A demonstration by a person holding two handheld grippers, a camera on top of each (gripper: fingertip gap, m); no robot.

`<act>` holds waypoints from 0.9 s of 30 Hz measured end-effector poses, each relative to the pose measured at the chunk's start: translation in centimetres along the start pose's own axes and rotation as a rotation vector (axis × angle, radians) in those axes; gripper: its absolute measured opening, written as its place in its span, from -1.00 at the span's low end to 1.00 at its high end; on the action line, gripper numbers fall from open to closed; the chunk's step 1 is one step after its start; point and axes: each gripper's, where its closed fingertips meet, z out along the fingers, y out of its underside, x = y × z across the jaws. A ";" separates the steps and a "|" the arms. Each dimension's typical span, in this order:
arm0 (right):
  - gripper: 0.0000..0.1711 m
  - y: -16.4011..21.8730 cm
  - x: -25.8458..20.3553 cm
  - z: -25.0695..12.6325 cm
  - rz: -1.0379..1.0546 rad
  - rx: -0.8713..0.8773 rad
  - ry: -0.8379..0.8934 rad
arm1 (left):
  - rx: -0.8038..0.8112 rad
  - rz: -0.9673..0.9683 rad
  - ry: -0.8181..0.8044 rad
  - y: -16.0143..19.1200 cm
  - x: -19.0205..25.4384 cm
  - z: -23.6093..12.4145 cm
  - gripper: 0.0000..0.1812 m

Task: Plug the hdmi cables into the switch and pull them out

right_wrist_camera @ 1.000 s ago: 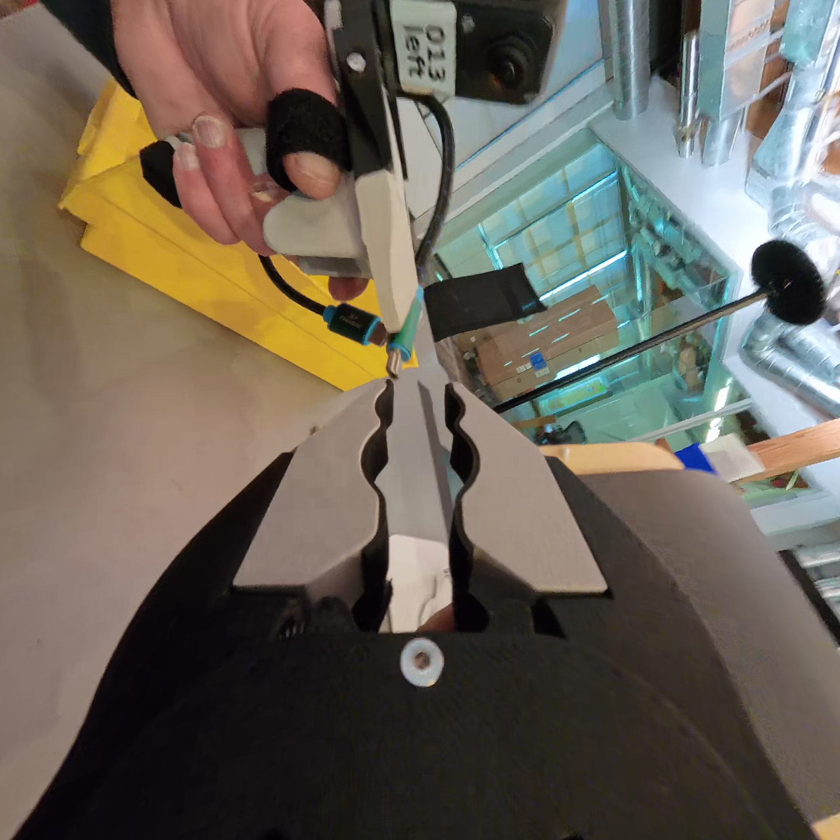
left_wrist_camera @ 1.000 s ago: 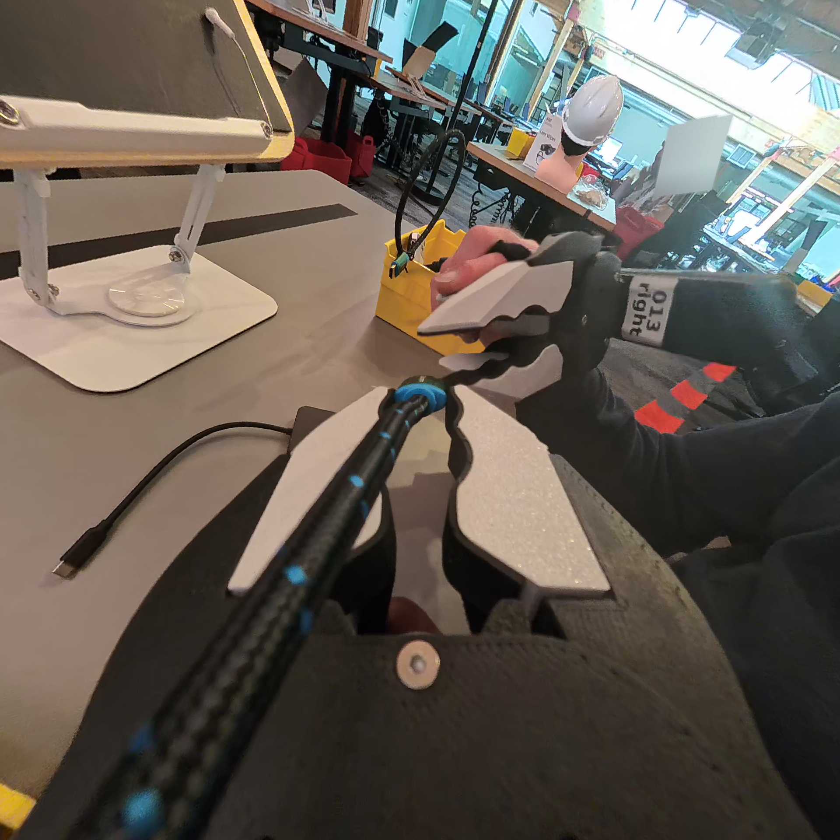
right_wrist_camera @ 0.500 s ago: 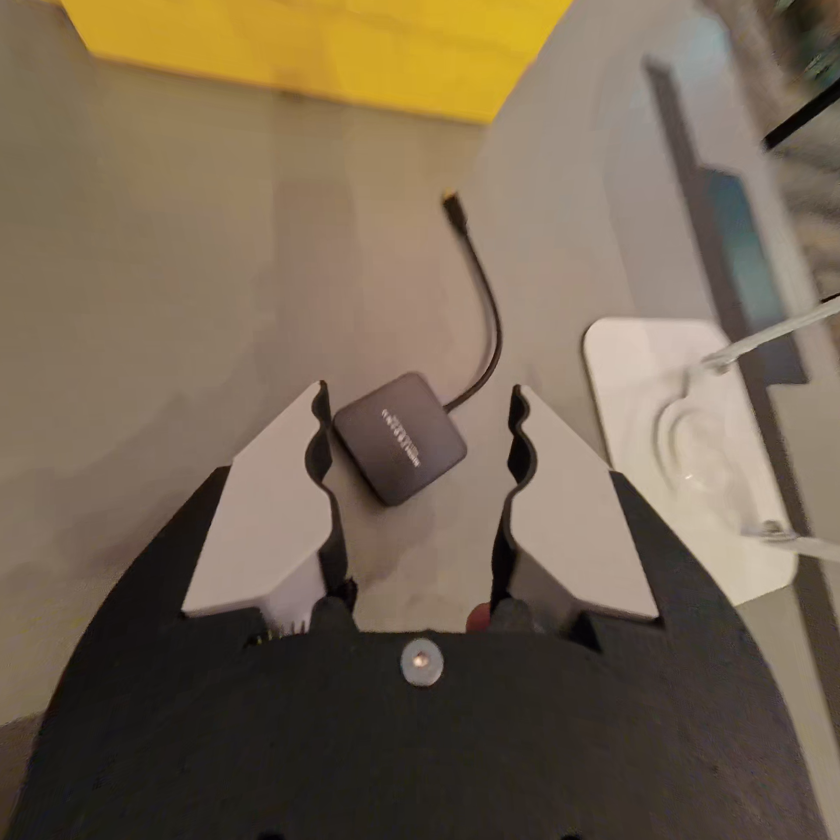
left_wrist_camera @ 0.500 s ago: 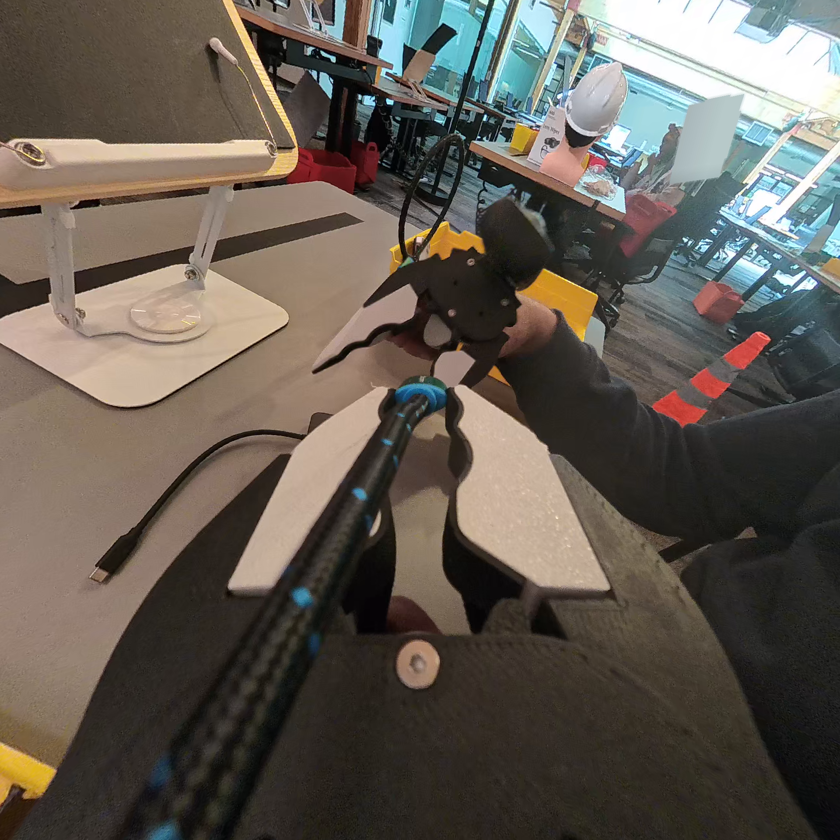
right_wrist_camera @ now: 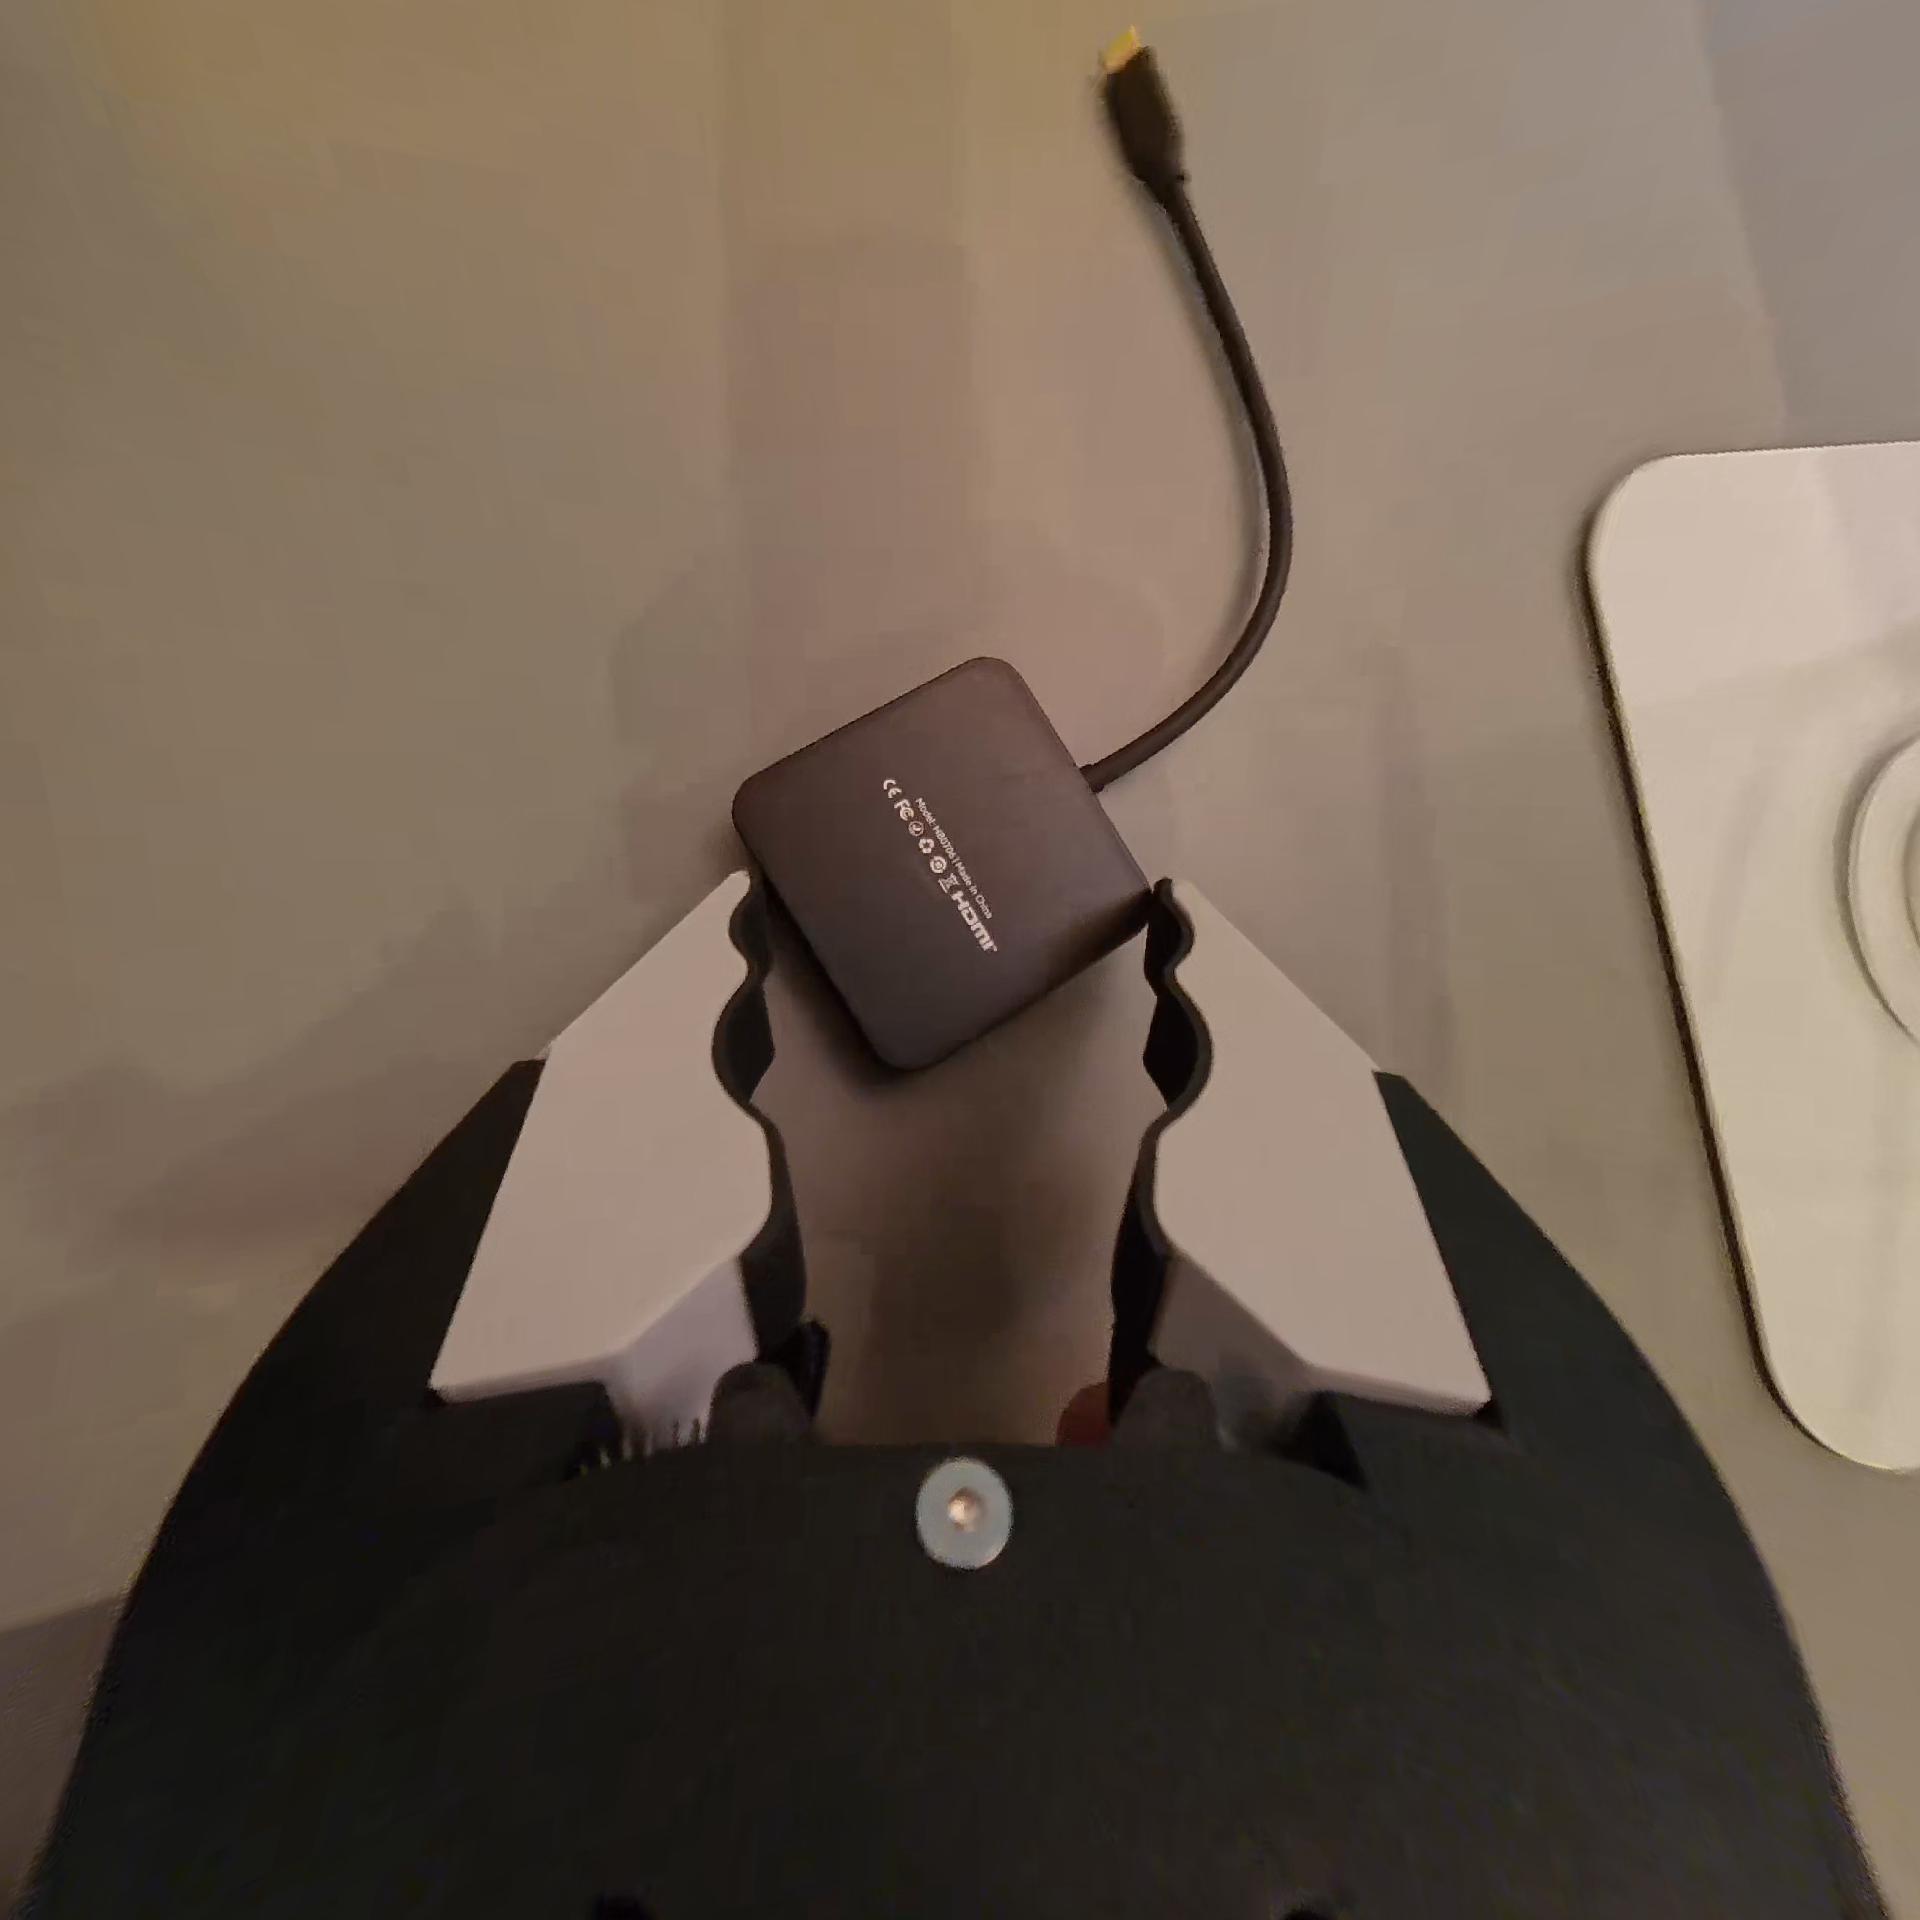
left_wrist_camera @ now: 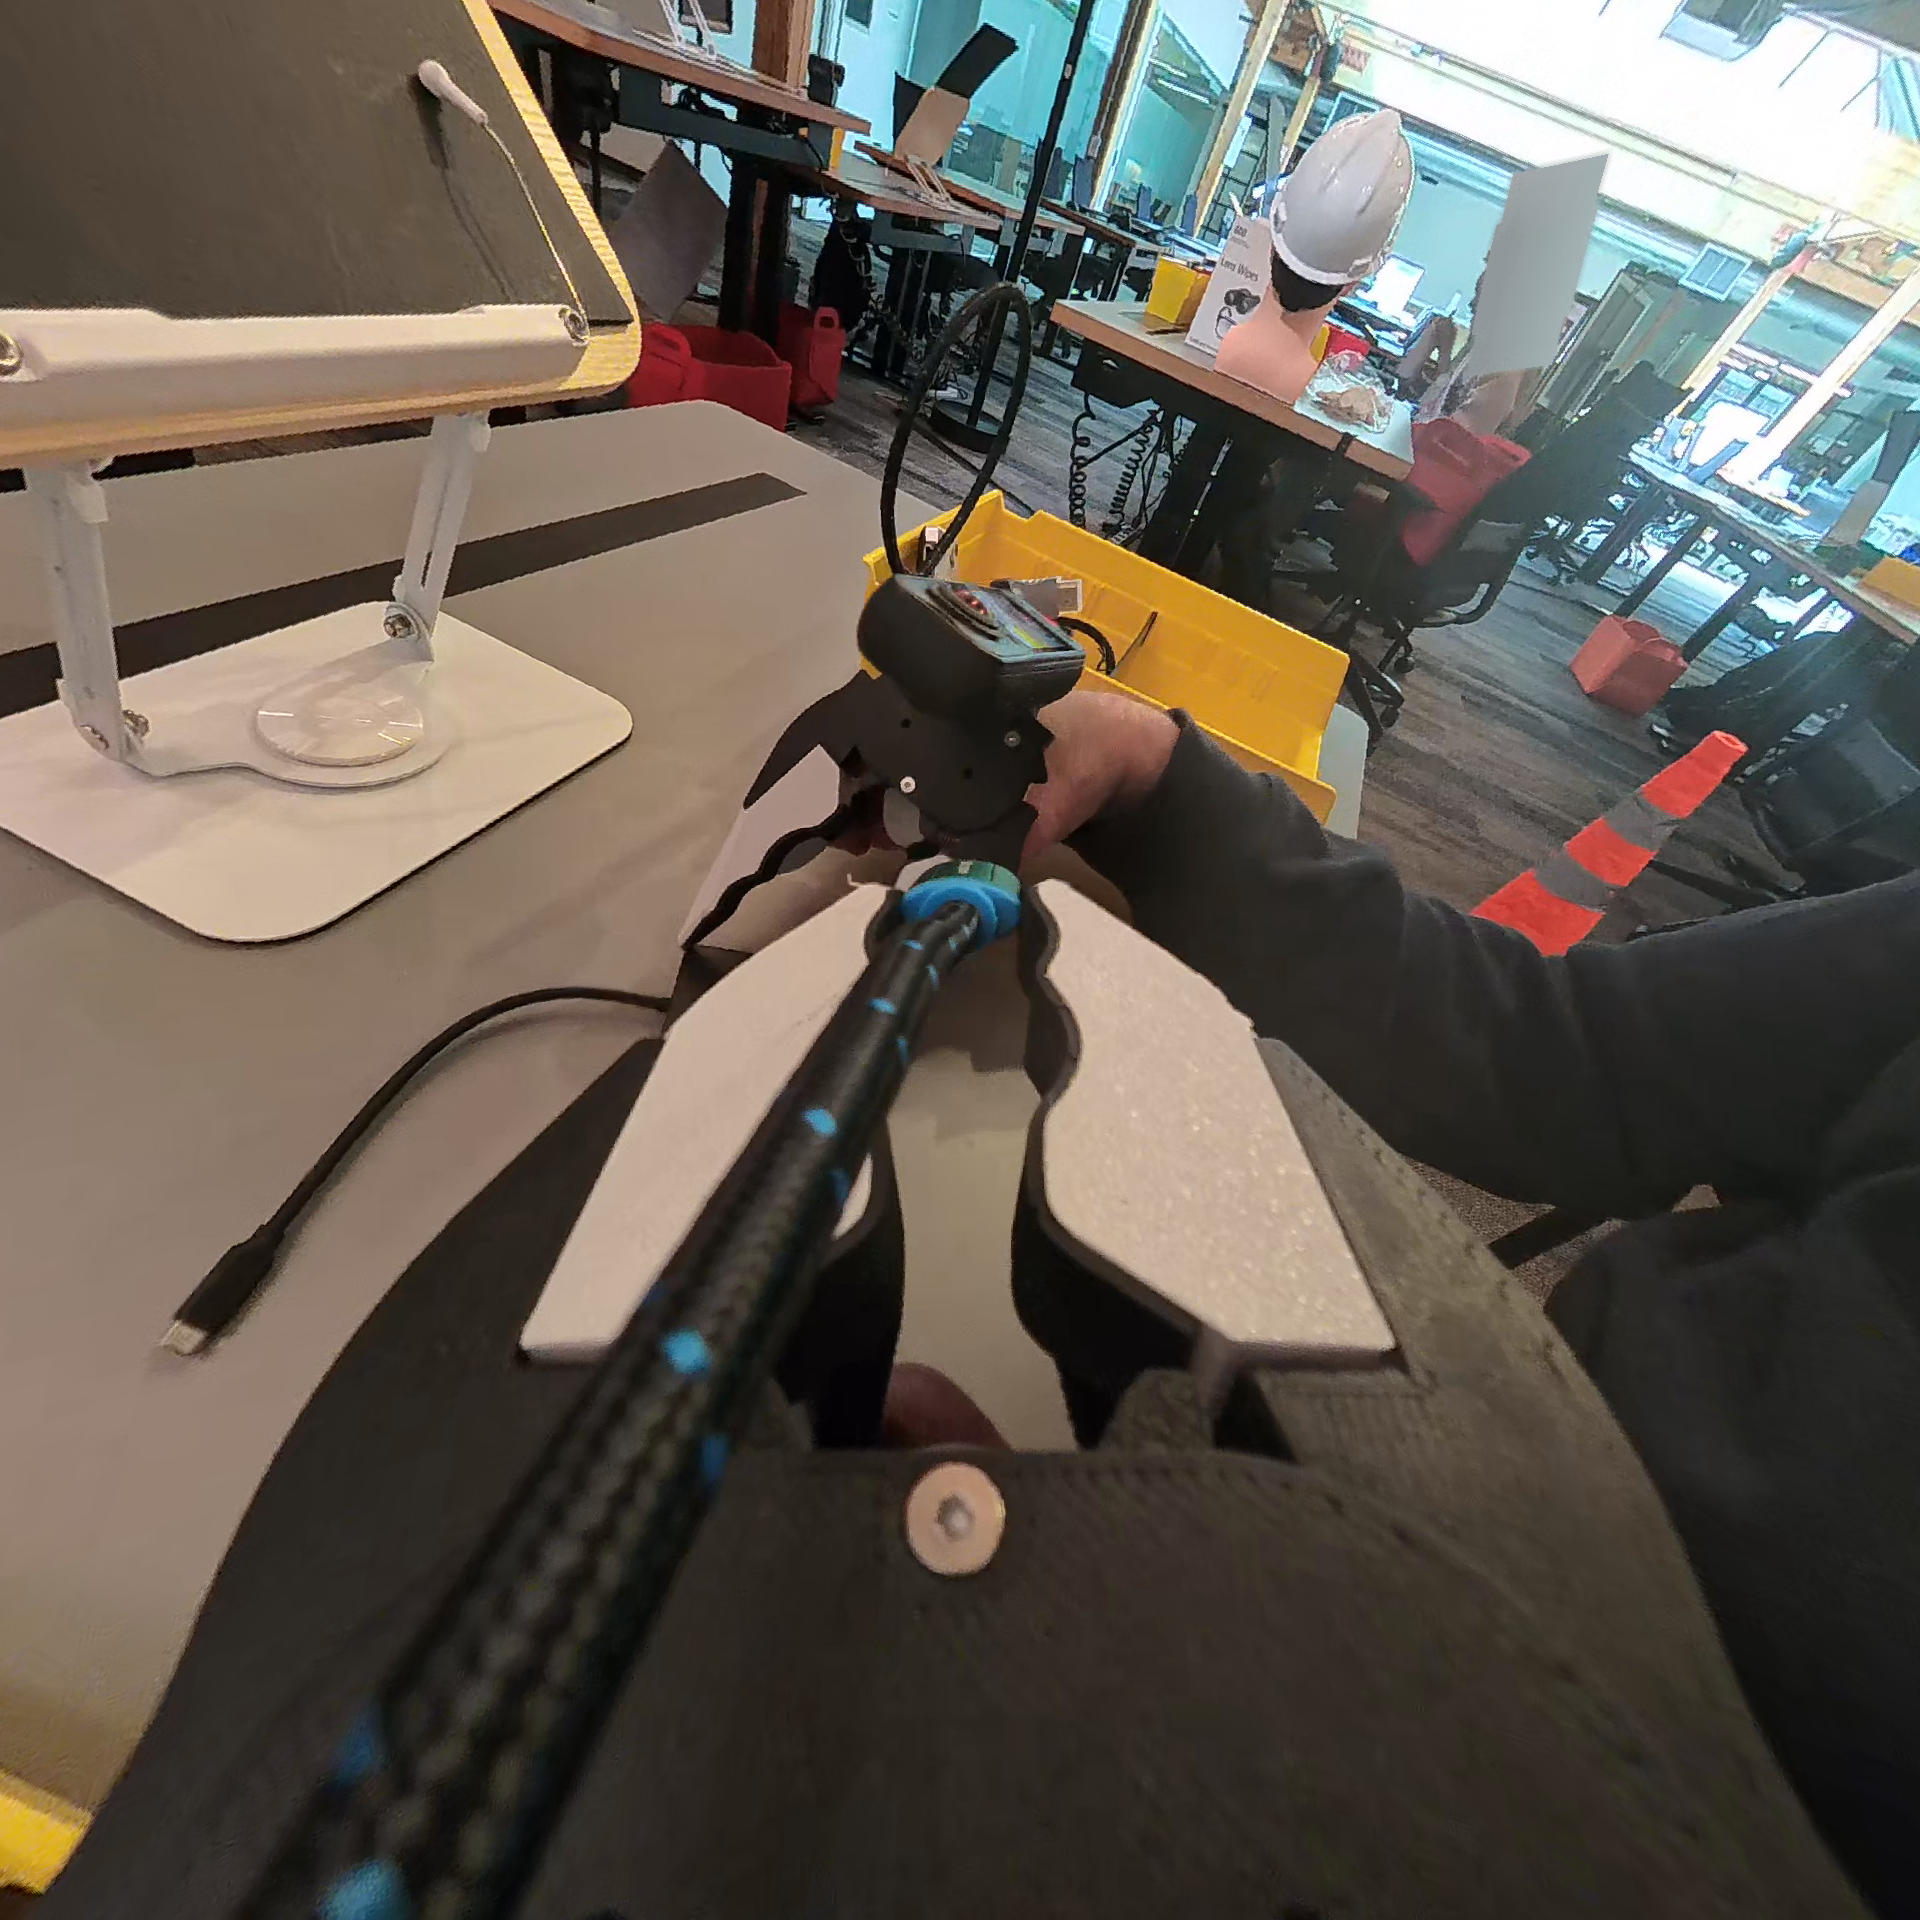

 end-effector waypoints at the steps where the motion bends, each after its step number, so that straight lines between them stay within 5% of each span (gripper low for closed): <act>1: -0.18 -0.3 -0.6 0.0 0.003 -0.004 -0.025 | 0.001 0.002 0.000 -0.1 0.1 0.0 -0.78; 19: -0.23 -2.5 -2.4 1.2 -0.058 0.109 -0.130 | 0.002 0.015 0.007 -0.4 0.6 -0.1 -0.78; 22: -0.01 -2.2 -2.6 1.5 -0.093 0.080 -0.112 | 0.003 0.020 0.008 -0.5 0.7 -0.2 -0.78; 27: -0.04 -2.2 -2.3 1.9 -0.072 0.097 -0.134 | 0.001 0.019 0.013 -0.5 0.7 -0.1 -0.78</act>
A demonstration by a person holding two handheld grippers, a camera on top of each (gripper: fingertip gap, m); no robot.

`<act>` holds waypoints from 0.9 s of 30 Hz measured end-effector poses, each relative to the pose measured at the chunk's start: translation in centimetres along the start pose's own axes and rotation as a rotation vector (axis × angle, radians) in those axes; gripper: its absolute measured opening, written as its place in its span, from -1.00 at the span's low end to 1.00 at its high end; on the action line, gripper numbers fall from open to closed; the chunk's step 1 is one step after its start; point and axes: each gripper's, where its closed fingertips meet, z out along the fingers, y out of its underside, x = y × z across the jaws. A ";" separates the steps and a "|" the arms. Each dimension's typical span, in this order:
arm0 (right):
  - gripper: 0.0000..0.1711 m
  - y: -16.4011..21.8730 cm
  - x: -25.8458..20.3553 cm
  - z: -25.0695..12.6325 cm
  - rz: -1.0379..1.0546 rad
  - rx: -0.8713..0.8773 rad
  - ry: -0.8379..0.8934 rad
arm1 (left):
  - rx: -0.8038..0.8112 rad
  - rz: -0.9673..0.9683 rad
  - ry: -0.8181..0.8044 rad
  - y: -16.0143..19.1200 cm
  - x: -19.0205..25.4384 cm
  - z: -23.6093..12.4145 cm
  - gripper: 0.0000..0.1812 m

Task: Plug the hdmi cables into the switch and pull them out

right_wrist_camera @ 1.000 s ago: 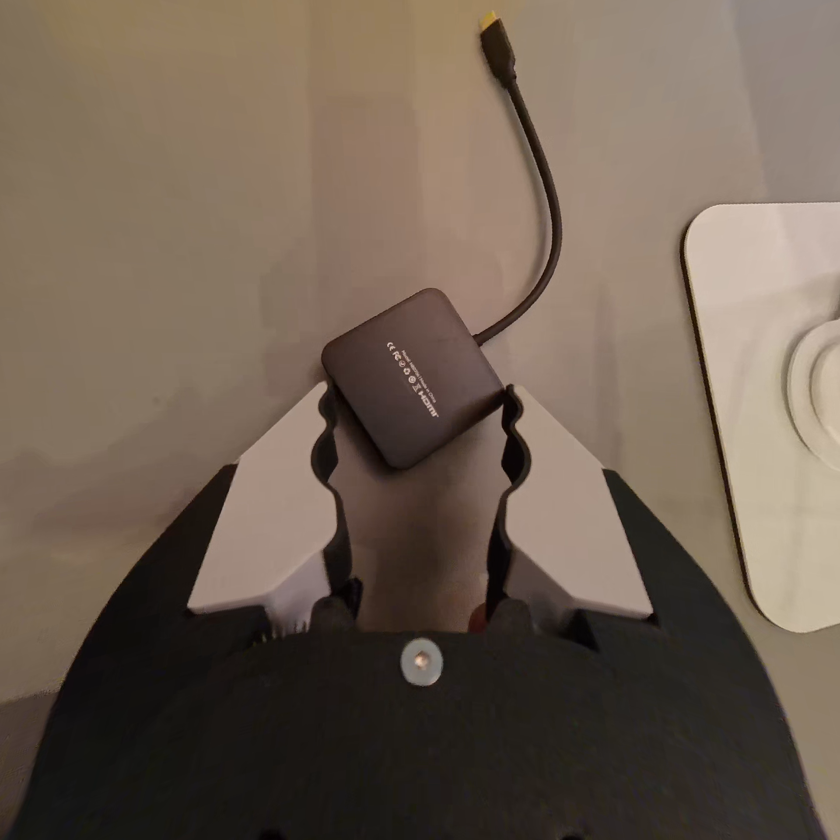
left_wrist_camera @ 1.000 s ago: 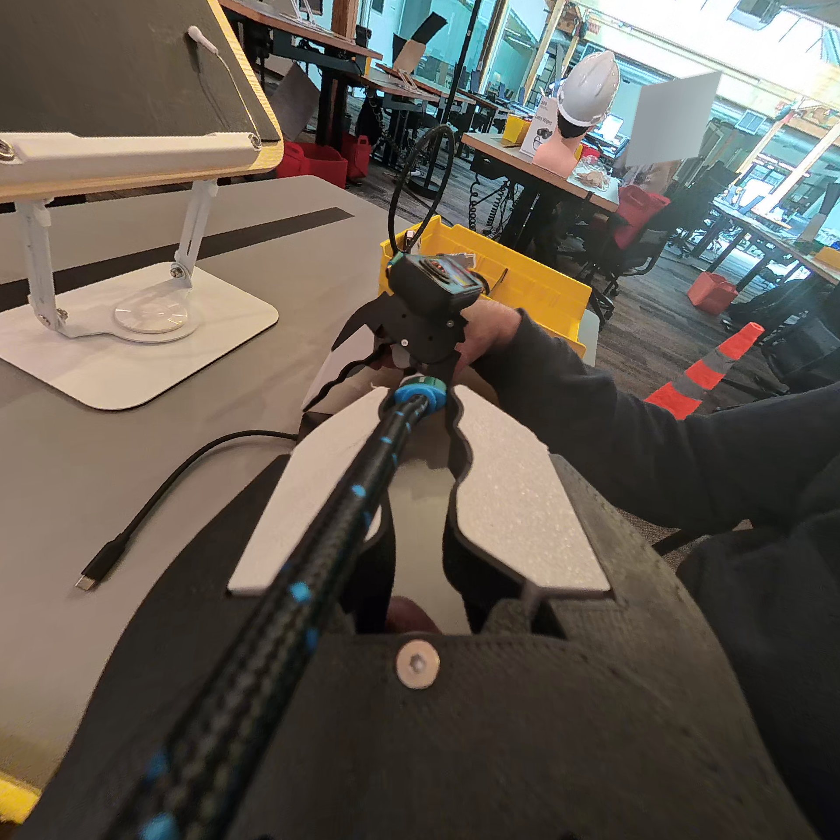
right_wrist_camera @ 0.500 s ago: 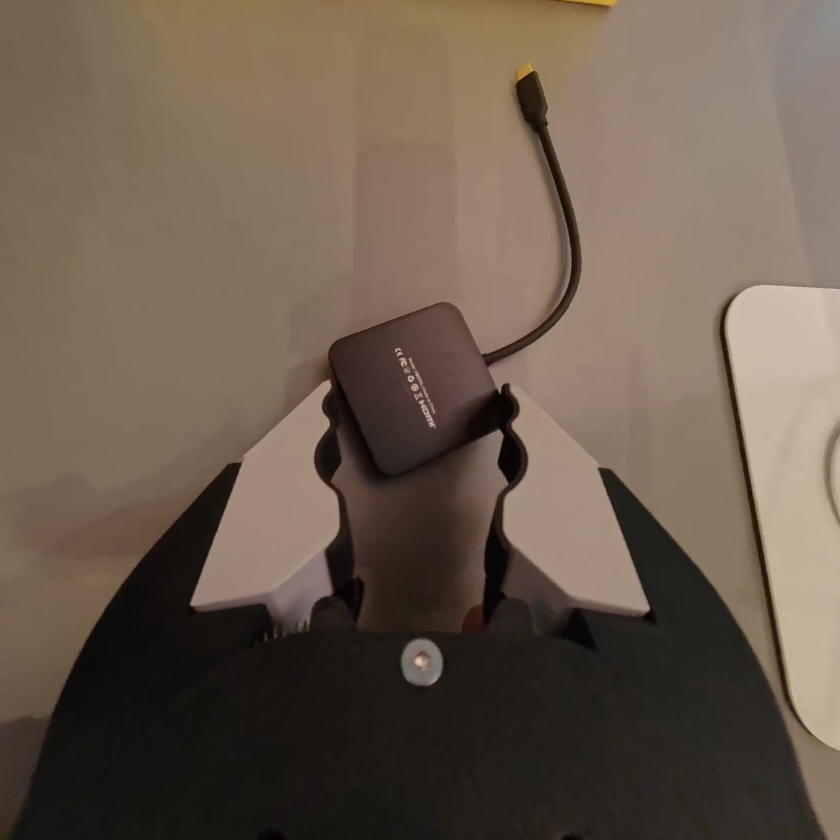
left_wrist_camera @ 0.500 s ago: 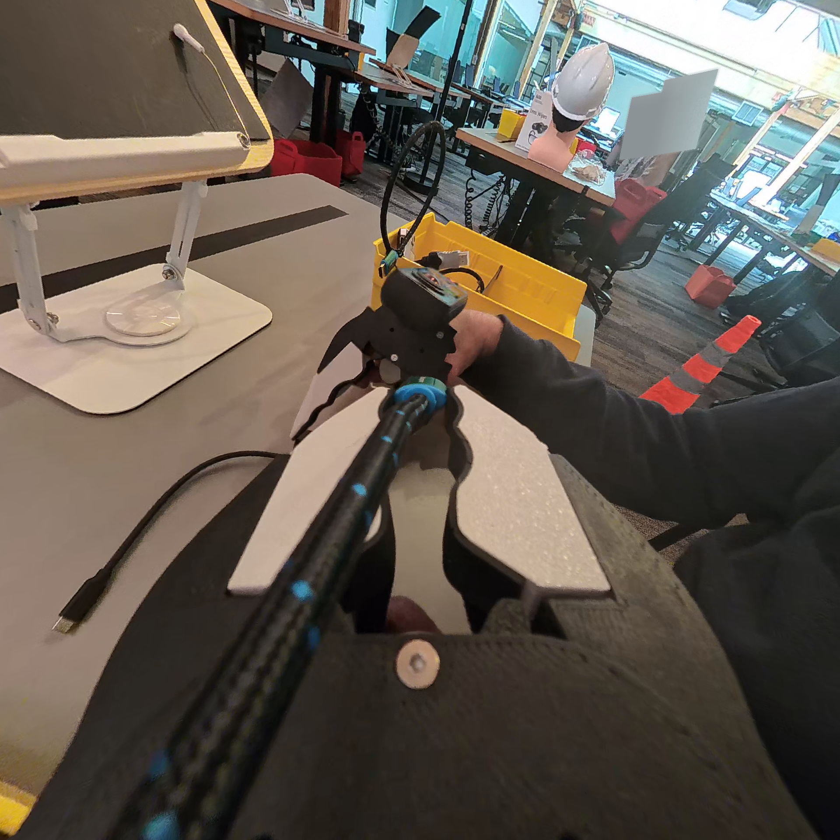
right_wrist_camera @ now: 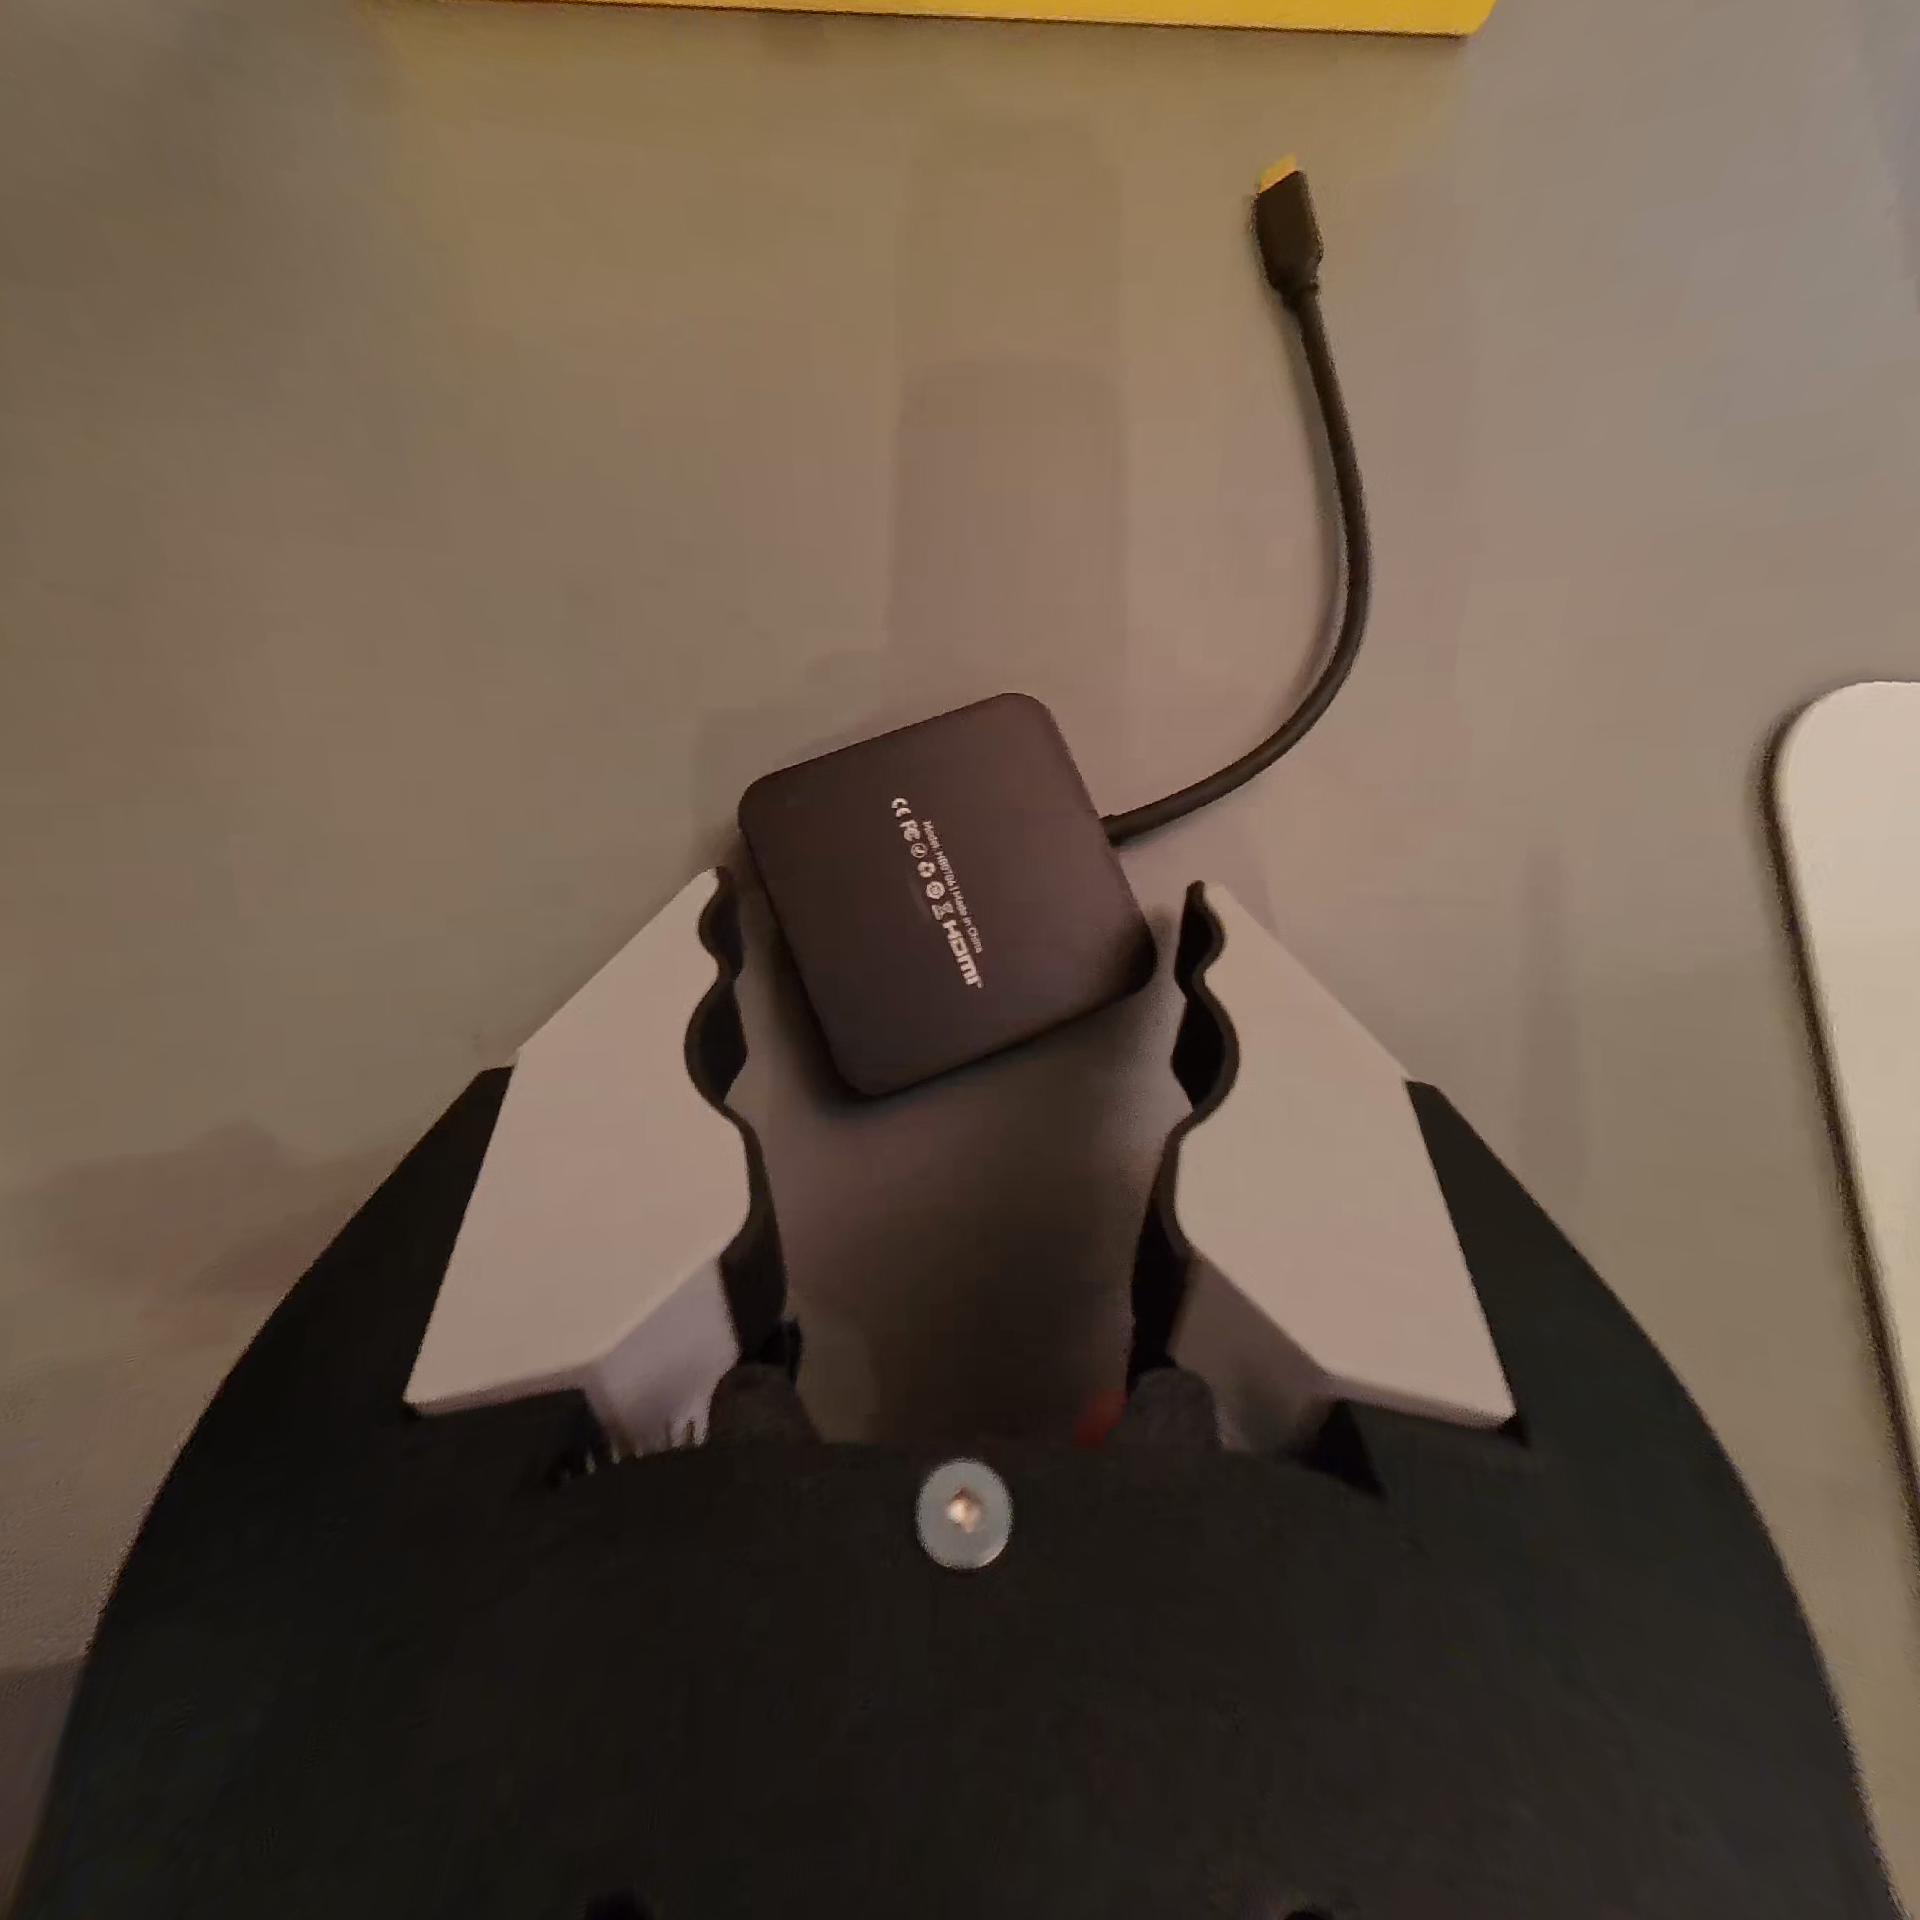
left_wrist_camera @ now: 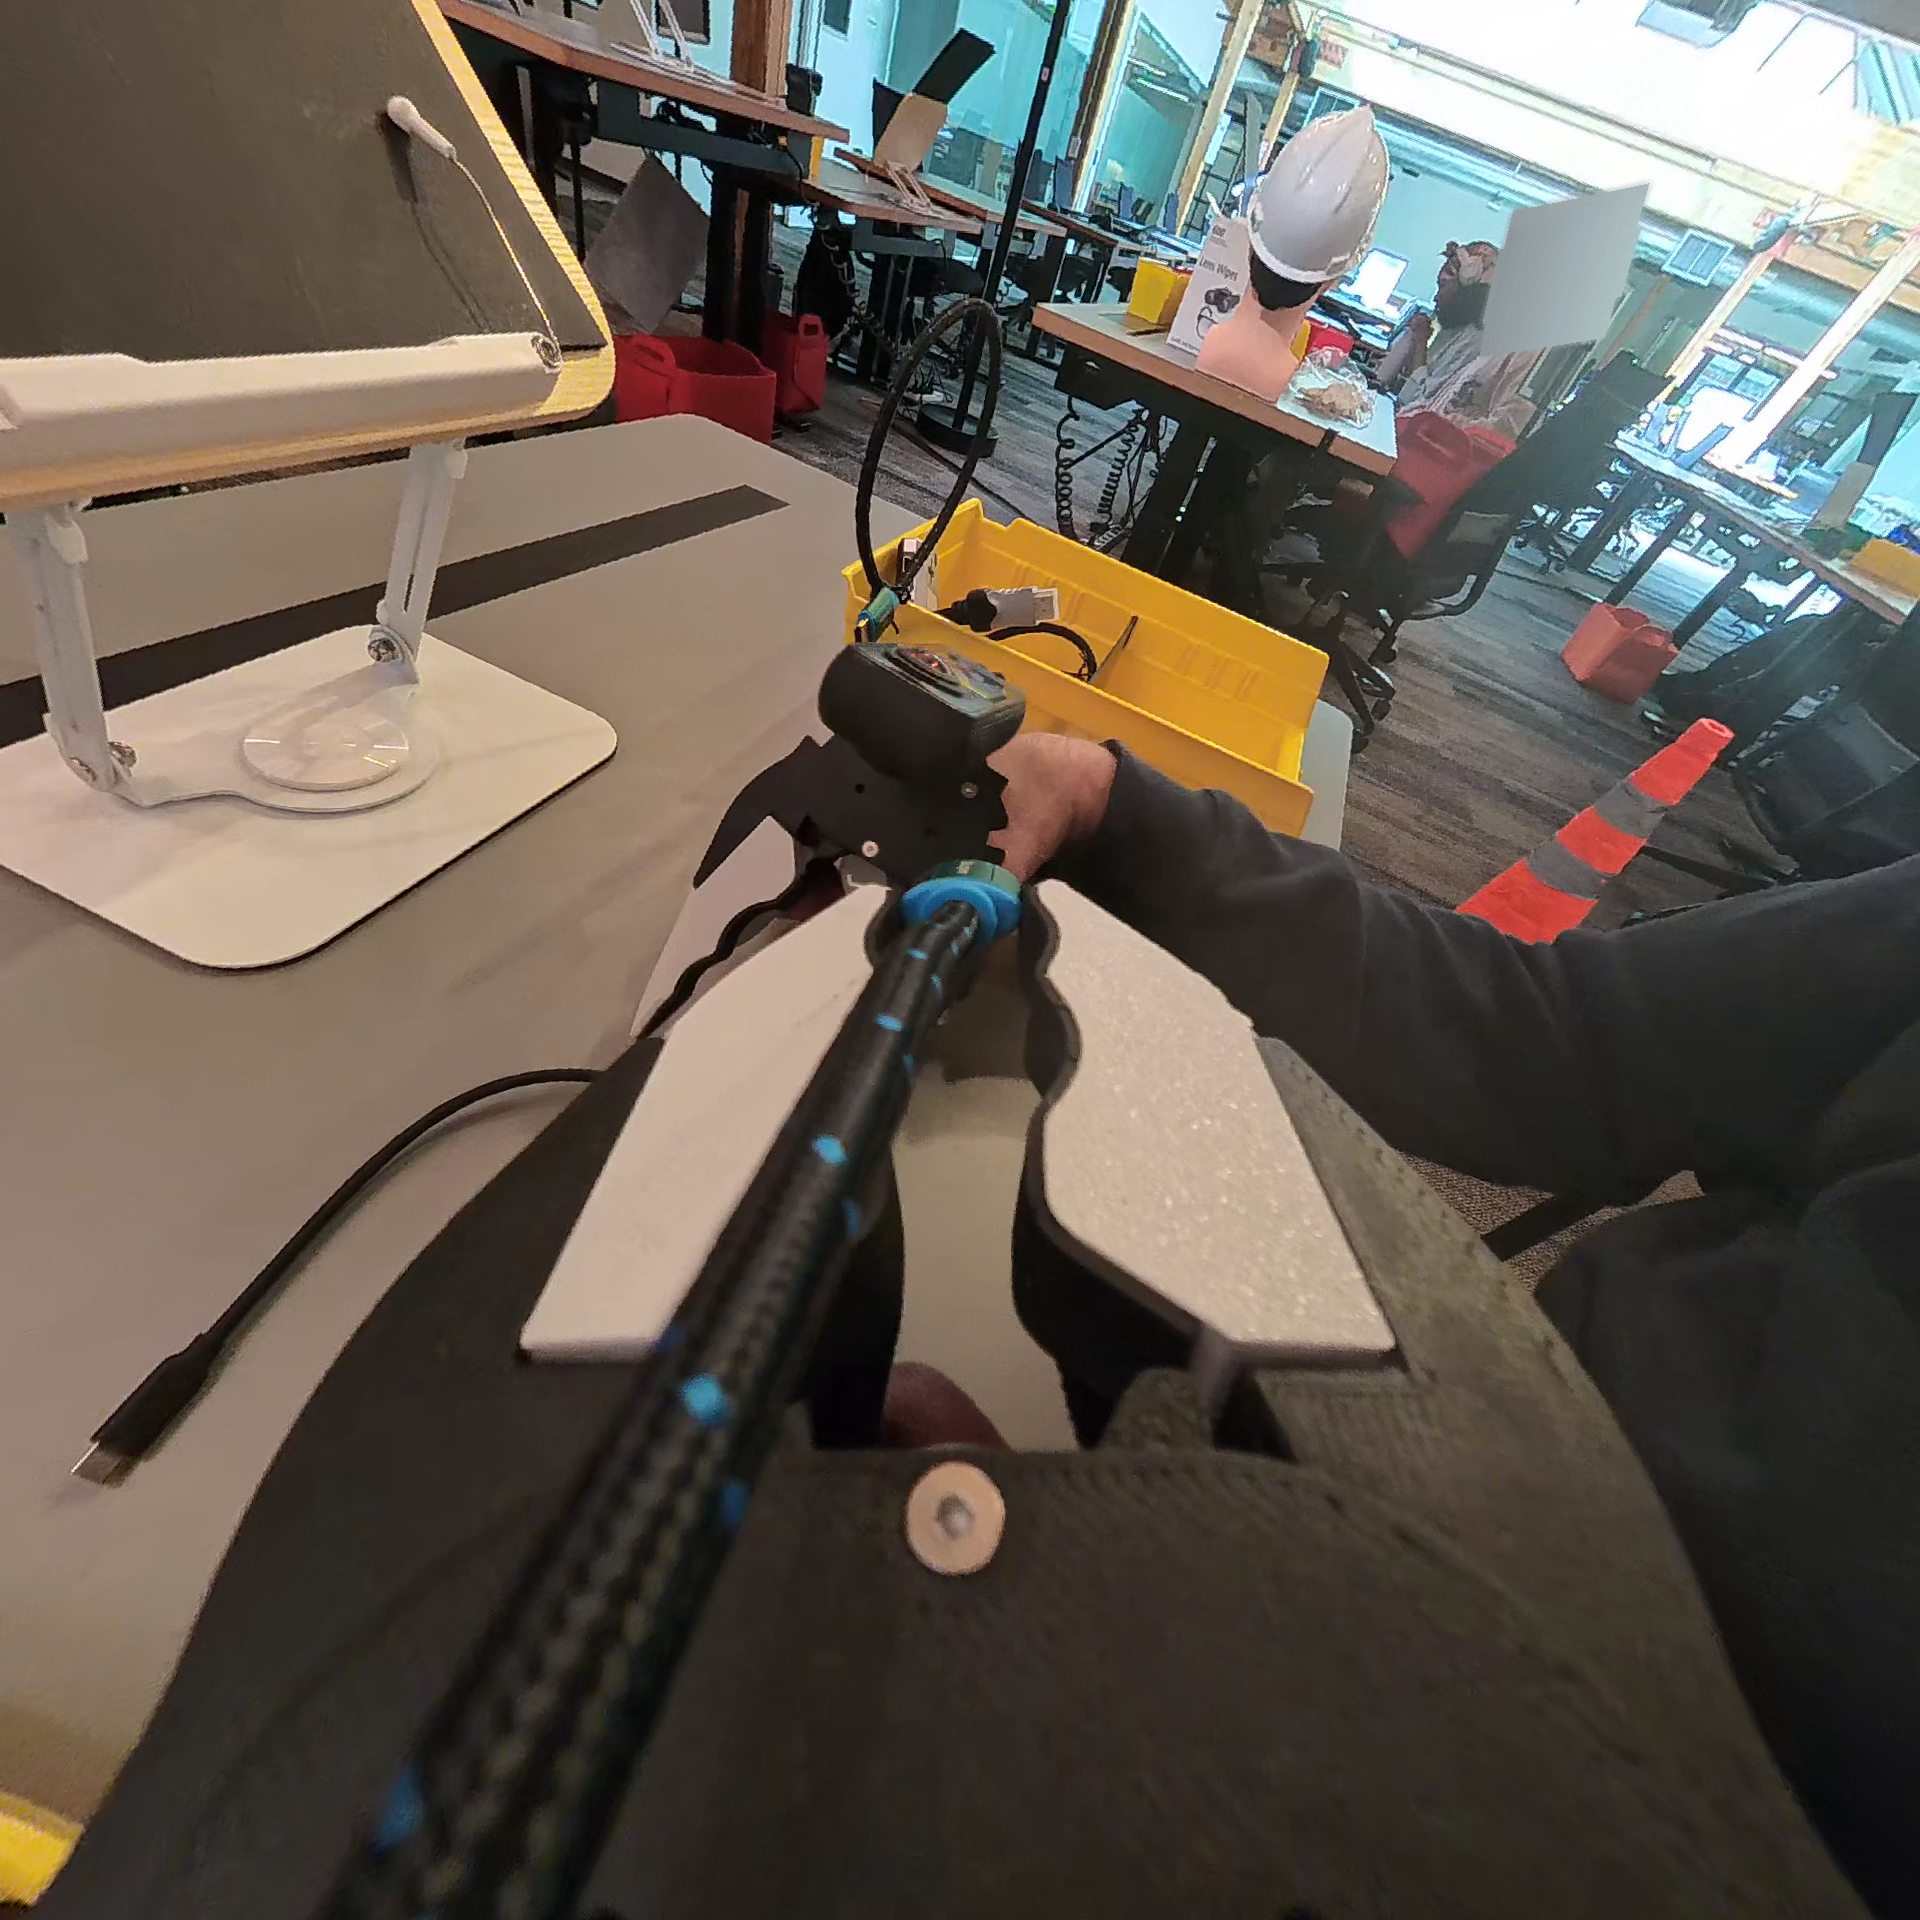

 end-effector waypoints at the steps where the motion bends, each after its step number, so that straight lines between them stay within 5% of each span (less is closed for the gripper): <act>1: -0.10 0.0 -0.2 0.1 0.016 0.008 -0.028 | -0.001 0.000 0.001 0.0 0.0 0.0 -0.78; 12: -0.19 -0.8 -0.5 0.0 0.054 0.072 -0.080 | 0.006 0.010 -0.002 -0.3 0.1 -0.2 -0.78; 27: -0.23 -7.7 -0.8 -5.7 0.127 0.536 -0.164 | 0.015 0.050 -0.021 -0.8 0.0 -0.6 -0.79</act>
